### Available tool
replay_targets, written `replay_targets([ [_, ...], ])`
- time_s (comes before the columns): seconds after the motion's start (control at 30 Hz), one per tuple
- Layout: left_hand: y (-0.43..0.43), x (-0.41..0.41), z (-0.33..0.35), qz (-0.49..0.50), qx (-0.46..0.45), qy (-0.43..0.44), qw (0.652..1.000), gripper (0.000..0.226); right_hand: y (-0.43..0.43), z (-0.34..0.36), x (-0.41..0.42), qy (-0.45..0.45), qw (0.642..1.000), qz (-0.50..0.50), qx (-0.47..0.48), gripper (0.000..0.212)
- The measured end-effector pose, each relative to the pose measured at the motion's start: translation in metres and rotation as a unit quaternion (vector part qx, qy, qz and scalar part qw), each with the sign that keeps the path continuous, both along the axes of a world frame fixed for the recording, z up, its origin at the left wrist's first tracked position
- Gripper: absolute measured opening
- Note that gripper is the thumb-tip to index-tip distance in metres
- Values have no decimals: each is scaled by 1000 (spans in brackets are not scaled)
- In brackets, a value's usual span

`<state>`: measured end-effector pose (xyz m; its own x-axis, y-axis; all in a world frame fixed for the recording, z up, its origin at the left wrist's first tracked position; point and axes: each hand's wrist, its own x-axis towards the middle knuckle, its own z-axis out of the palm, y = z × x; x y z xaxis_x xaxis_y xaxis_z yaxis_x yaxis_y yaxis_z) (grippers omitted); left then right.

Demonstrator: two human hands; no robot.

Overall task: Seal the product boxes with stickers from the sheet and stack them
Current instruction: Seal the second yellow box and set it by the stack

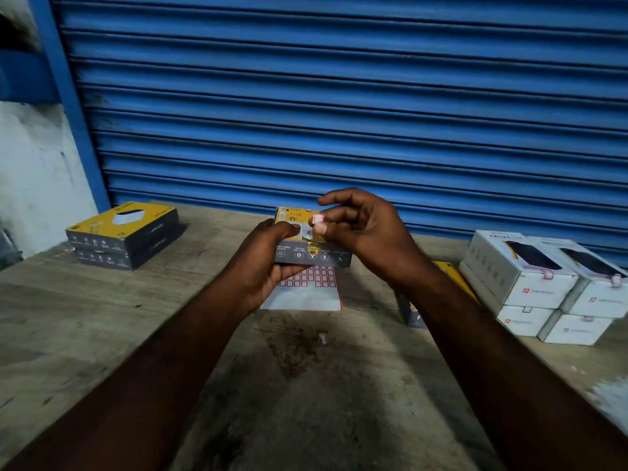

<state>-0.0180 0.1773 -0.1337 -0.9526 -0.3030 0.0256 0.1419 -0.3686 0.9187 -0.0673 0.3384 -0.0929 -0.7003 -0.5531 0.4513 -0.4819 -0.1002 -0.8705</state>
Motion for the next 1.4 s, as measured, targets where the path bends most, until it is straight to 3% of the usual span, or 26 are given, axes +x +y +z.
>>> replay_targets([
  [0.3, 1, 1, 1, 17, -28, 8, 999, 30, -2, -1, -1, 24, 999, -6, 23, 10],
  [0.47, 1, 1, 1, 32, -55, 20, 998, 28, -1, -1, -1, 33, 998, 9, 52, 9],
  [0.8, 1, 1, 2, 61, -20, 15, 998, 16, -3, -8, -7, 35, 994, -9, 102, 10],
  [0.93, 1, 0, 0, 54, -20, 12, 998, 24, -4, -11, -9, 60, 992, -25, 109, 7],
  [1.1, 4, 1, 1, 49, -23, 17, 998, 9, -6, -14, -9, 84, 991, -38, 101, 10],
  [1.4, 5, 1, 0, 55, -23, 6, 998, 22, -10, -20, -10, 89, 989, -56, 105, 12],
])
